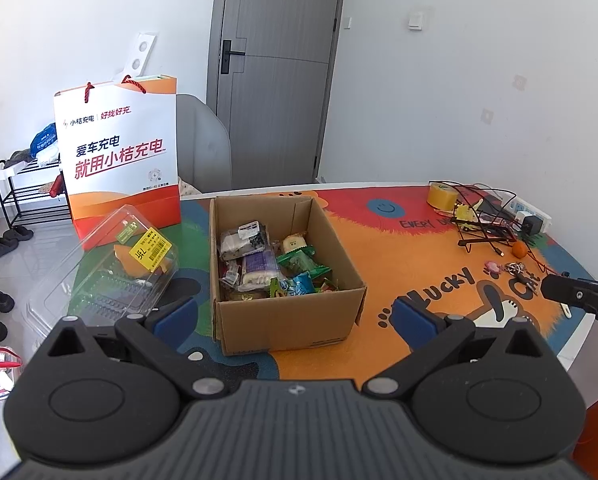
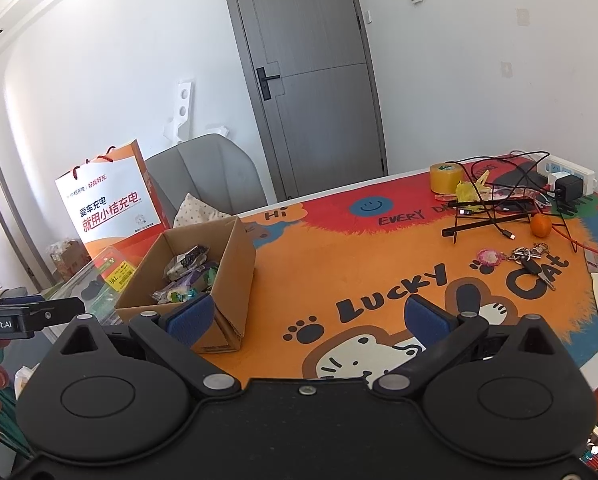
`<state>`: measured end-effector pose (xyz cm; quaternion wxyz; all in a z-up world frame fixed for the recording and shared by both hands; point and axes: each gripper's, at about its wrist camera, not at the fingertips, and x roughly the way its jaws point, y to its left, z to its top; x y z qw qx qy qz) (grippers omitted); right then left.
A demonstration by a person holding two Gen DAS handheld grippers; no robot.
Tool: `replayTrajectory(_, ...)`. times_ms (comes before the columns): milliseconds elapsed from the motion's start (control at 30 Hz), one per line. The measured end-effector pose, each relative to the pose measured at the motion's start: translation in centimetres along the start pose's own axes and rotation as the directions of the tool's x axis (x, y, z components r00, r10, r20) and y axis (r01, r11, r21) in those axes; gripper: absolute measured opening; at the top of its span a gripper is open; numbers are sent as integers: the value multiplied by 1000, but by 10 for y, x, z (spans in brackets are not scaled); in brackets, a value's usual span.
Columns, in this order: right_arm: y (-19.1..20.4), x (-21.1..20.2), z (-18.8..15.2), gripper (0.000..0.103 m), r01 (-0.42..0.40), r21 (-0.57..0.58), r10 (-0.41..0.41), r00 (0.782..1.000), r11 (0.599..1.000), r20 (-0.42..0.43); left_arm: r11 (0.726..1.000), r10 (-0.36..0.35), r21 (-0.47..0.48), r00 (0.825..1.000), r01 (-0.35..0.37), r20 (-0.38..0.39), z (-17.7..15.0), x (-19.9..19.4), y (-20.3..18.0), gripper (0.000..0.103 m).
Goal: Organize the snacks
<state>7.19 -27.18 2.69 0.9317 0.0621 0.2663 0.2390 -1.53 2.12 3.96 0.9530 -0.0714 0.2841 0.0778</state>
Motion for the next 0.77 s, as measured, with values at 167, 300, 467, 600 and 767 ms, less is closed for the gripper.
replayTrajectory(167, 0, 0, 0, 103, 3, 2, -3, 1000, 1000, -1, 1000, -6, -6, 1000, 6, -3, 1, 1, 0, 103)
replayTrajectory(300, 0, 0, 0, 103, 5, 1, -5, 1000, 1000, -2, 1000, -4, -7, 1000, 4, -1, 0, 0, 0, 103)
replayTrajectory(467, 1, 1, 0, 103, 8, -2, -8, 1000, 1000, -6, 1000, -9, -7, 1000, 9, 8, 0, -1, 0, 103)
replayTrajectory(600, 6, 3, -3, 103, -5, -13, 5, 1000, 1000, -13, 1000, -2, -30, 1000, 3, 18, 1, -1, 2, 103)
replayTrajectory(767, 9, 3, -4, 103, -14, -21, 13, 1000, 1000, -16, 1000, -3, -18, 1000, 3, 5, 1, 1, -2, 103)
